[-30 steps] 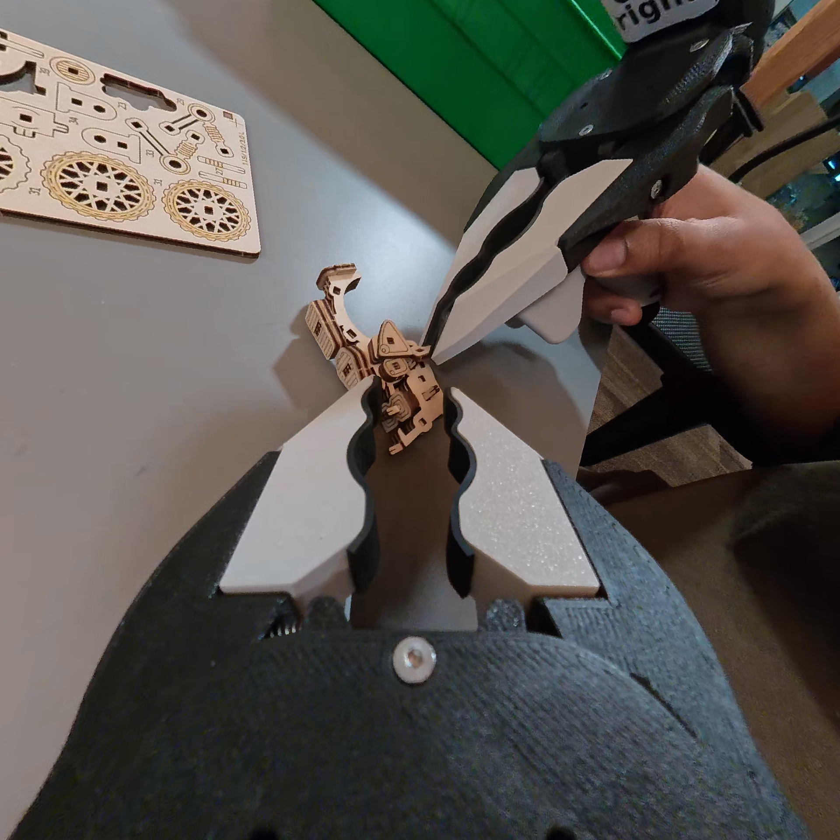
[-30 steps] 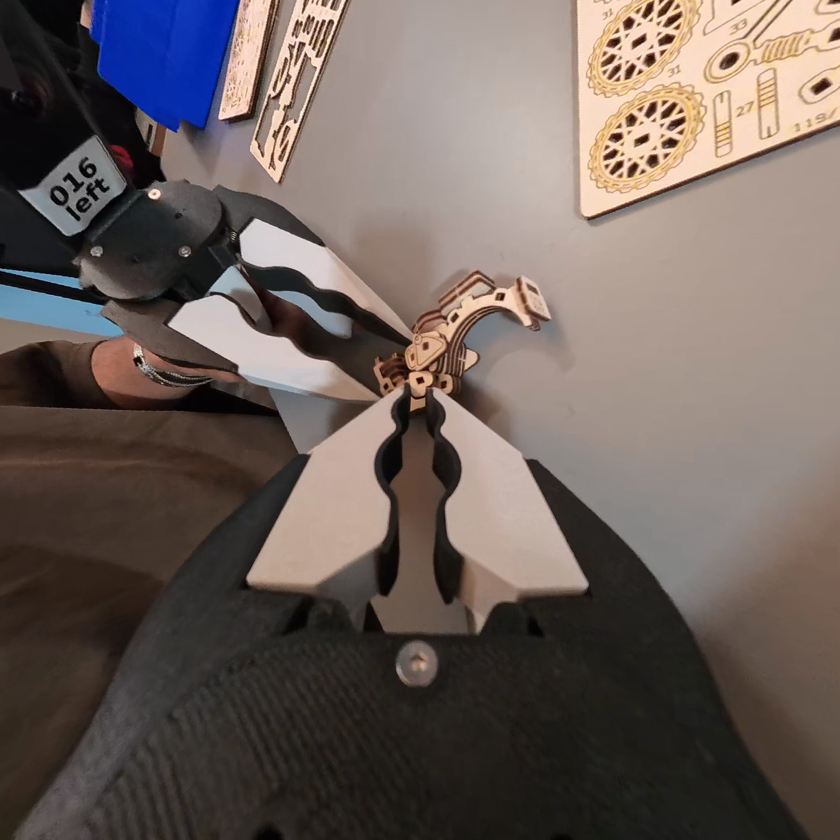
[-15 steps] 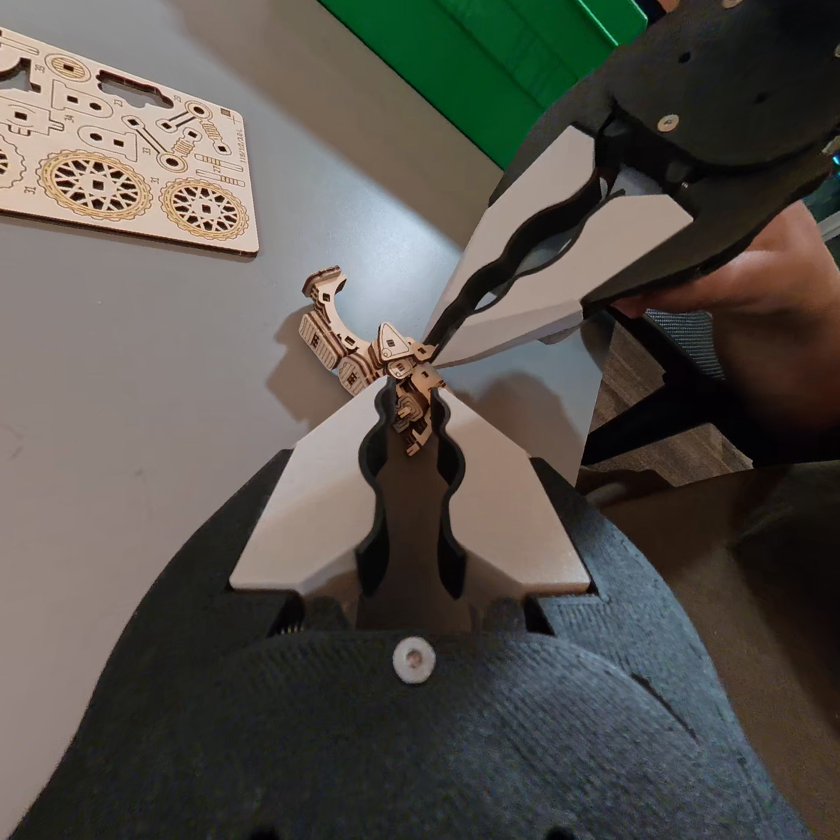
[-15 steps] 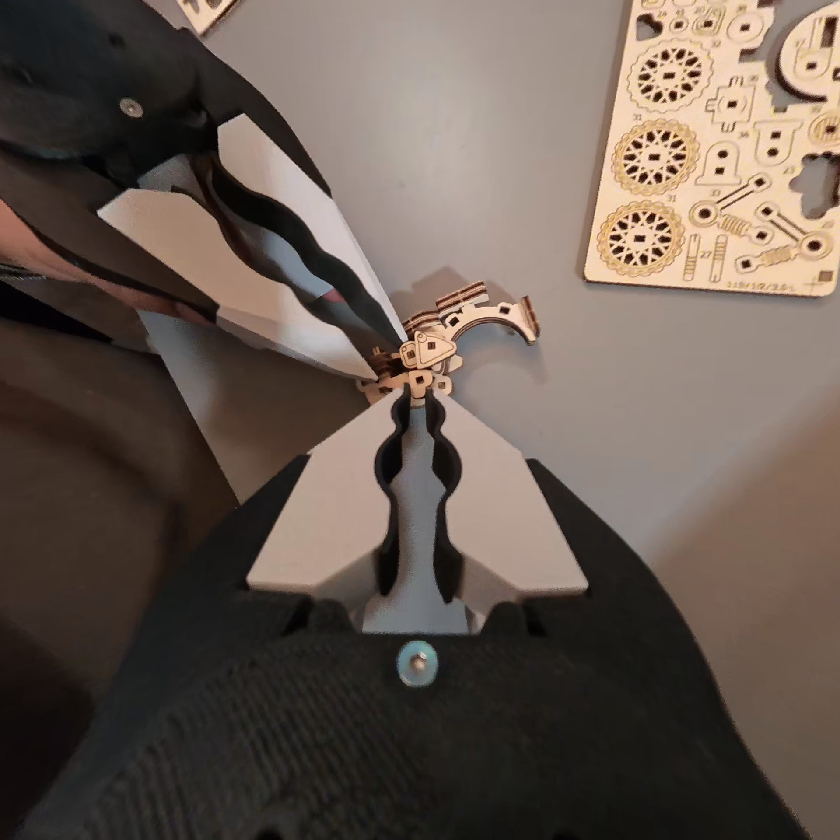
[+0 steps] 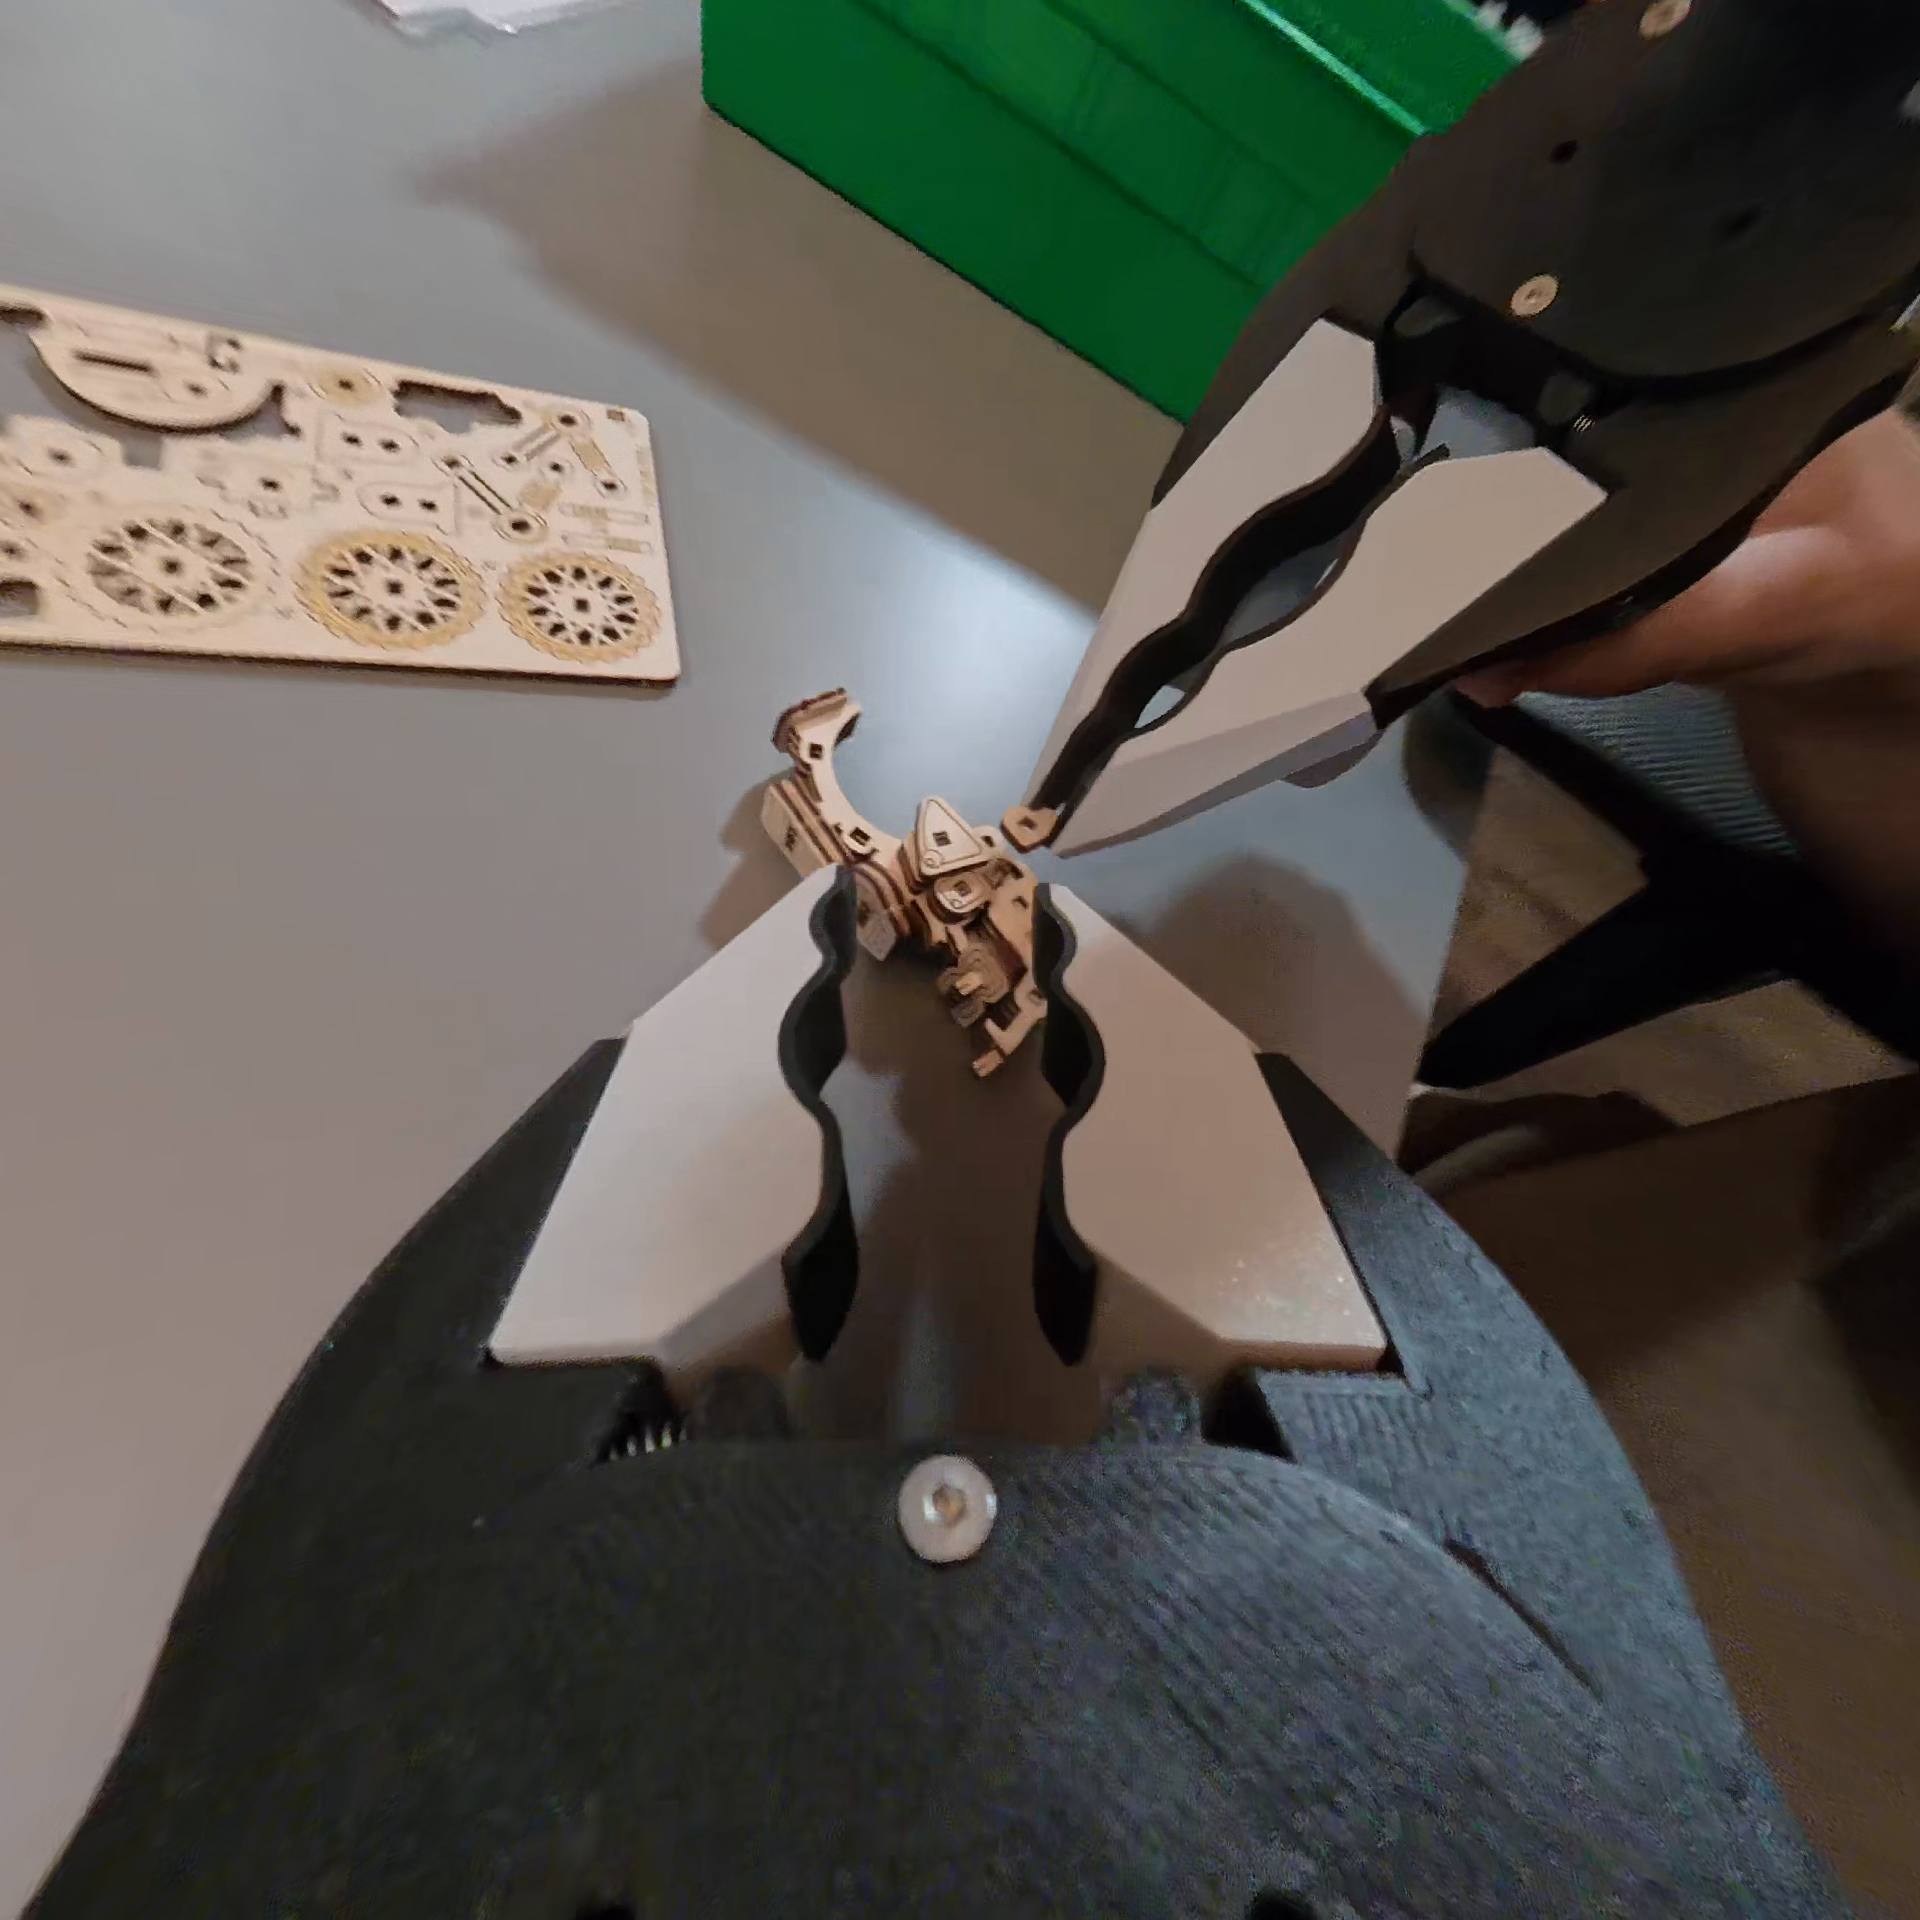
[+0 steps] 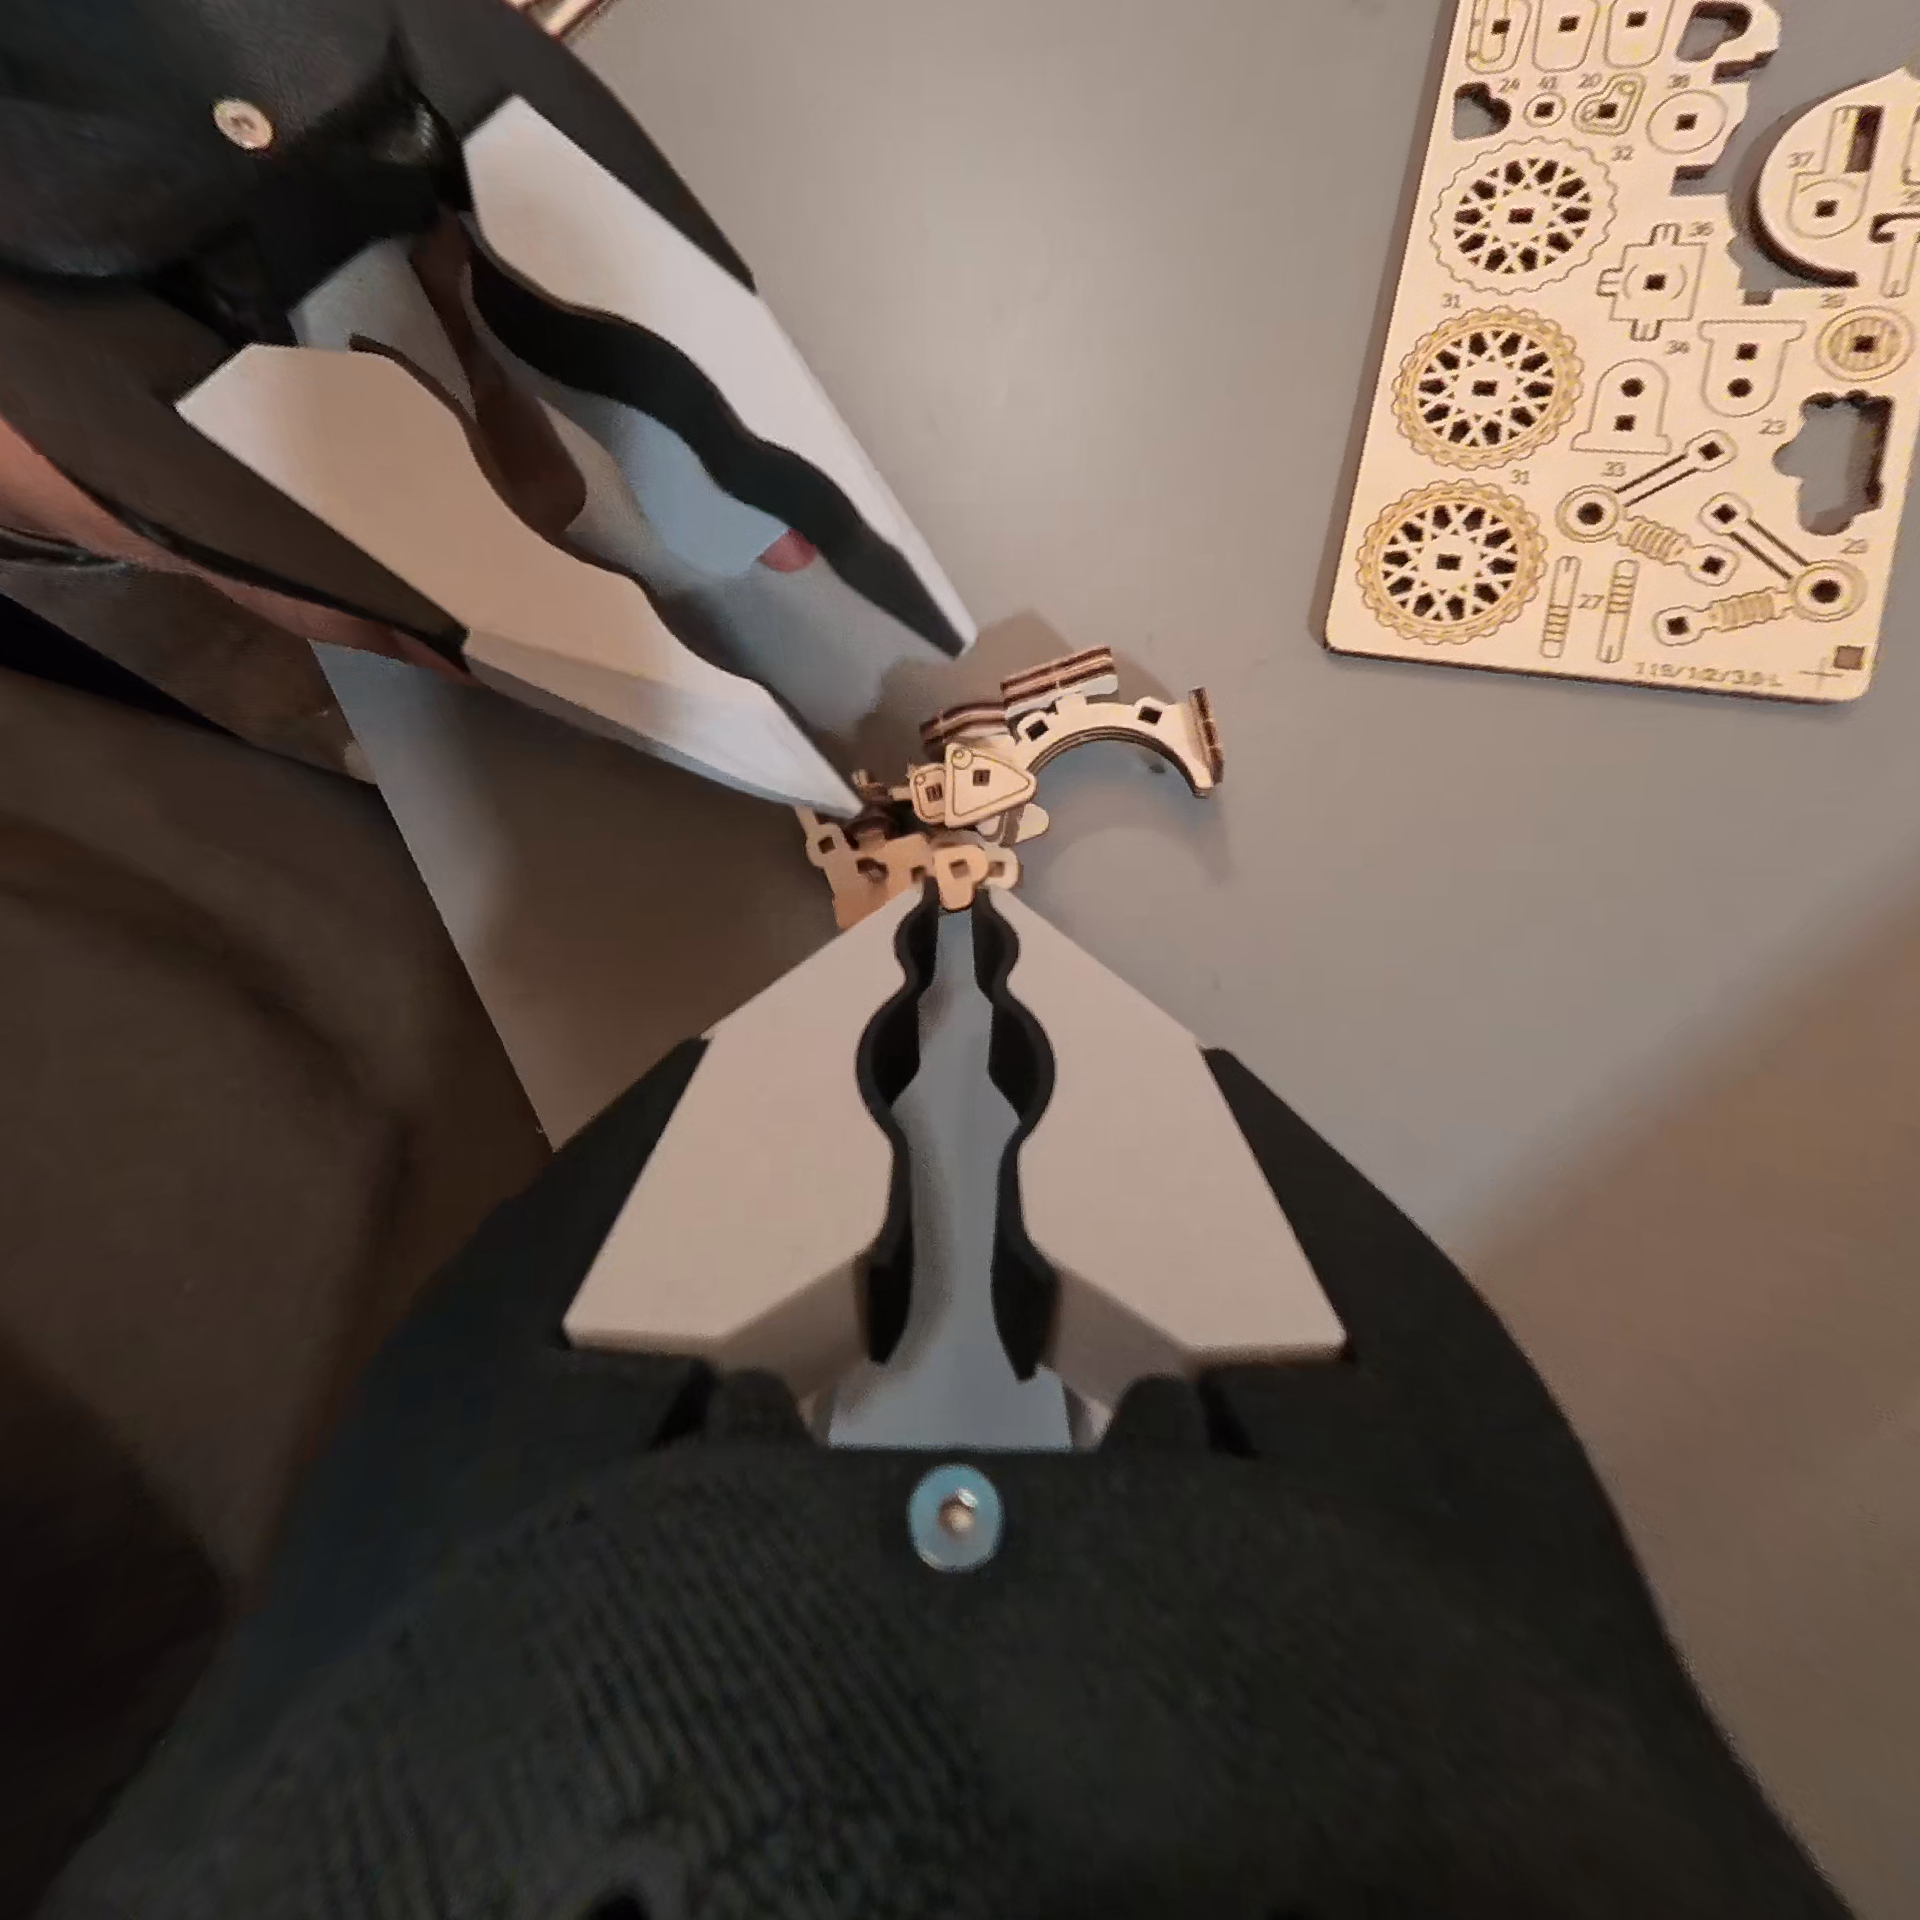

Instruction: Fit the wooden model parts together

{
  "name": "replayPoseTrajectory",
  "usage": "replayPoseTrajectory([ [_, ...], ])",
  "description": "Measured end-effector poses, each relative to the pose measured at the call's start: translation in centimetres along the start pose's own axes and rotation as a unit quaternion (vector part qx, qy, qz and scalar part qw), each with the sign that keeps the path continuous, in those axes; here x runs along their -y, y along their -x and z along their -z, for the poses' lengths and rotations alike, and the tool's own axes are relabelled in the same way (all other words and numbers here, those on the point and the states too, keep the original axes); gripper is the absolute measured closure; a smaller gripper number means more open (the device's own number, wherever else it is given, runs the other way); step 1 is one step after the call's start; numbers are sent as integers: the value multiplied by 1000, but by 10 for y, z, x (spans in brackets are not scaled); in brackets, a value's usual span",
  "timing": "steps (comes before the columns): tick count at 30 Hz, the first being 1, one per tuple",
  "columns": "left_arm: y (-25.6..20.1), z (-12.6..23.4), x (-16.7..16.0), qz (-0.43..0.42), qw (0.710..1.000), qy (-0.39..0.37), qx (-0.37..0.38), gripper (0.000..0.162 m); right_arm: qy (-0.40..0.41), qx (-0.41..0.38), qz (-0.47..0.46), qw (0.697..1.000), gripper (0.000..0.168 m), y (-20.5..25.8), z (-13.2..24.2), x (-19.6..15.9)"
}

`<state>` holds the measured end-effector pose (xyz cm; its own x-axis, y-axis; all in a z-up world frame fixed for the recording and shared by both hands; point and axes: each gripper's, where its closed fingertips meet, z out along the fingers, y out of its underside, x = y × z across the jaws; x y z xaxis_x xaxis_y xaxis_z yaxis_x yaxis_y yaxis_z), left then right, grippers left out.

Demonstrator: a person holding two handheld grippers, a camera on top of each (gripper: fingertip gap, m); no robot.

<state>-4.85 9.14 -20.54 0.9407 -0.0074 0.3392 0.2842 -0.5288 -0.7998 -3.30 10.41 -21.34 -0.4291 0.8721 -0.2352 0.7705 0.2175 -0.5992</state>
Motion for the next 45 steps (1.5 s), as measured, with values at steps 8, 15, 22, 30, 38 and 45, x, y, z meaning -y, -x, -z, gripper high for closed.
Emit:
replayPoseTrajectory([
  [8,4,-8,7,-118,992,21,34,134,0,3,8,1000,164,4,-3,3],
  [15,7,-12,2,-121,992,29,23,139,1,0,21,1000,163,4,-5,3],
  [22,5,-12,1,-114,993,32,7,154,2,-5,33,999,163,4,-7,3],
  [30,5,-12,1,-97,995,33,-6,158,2,-17,47,999,163,2,-8,4],
  [38,6,-12,1,-91,995,33,-9,159,6,-15,60,998,163,3,-5,4],
  [45,8,-11,2,-74,997,31,-15,161,38,-3,69,997,163,1,0,3],
])
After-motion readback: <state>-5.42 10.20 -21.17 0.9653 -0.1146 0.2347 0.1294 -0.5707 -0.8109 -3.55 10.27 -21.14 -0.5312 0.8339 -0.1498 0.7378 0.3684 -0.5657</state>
